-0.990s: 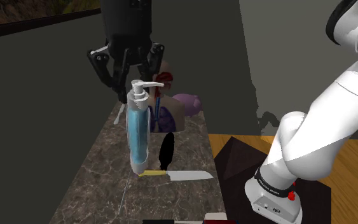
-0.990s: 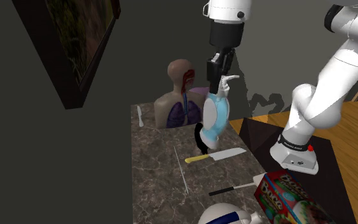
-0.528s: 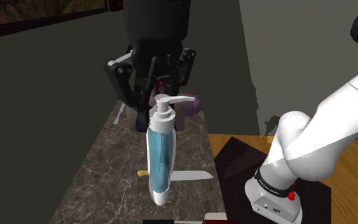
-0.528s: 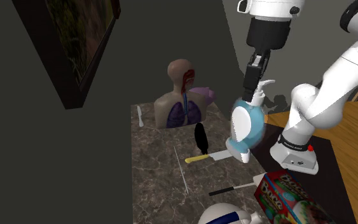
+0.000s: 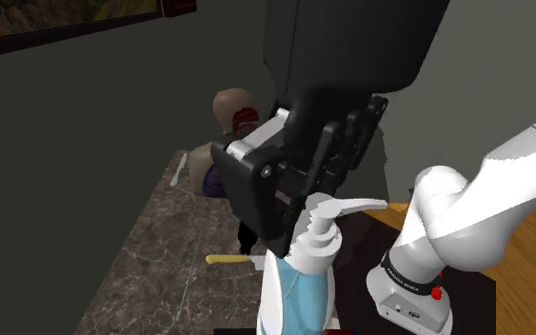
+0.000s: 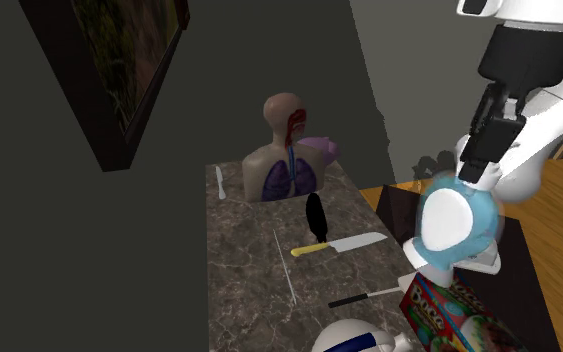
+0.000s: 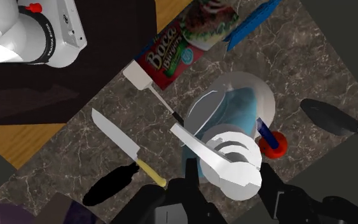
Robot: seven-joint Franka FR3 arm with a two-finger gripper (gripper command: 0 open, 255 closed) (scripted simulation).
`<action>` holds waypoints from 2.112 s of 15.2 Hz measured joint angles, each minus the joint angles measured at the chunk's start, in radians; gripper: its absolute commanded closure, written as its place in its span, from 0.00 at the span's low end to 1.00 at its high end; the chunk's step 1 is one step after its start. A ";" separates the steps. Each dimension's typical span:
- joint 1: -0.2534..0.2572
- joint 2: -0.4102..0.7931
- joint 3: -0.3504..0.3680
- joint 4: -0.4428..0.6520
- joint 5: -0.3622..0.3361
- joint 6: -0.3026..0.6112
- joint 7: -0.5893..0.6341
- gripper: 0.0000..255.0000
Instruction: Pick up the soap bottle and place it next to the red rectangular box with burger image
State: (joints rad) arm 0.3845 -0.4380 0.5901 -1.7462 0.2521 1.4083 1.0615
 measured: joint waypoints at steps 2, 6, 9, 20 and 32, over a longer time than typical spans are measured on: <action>0.012 -0.005 0.035 0.029 0.015 -0.023 0.053 1.00; 0.033 -0.023 0.091 0.048 0.046 -0.040 0.138 1.00; 0.046 -0.028 0.141 0.084 0.067 -0.064 0.210 1.00; -0.002 0.071 0.481 0.310 0.075 -0.113 0.545 1.00; 0.057 -0.011 0.450 0.133 0.132 0.008 0.531 1.00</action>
State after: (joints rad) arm 0.4417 -0.4490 1.0398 -1.6134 0.3846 1.4161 1.5926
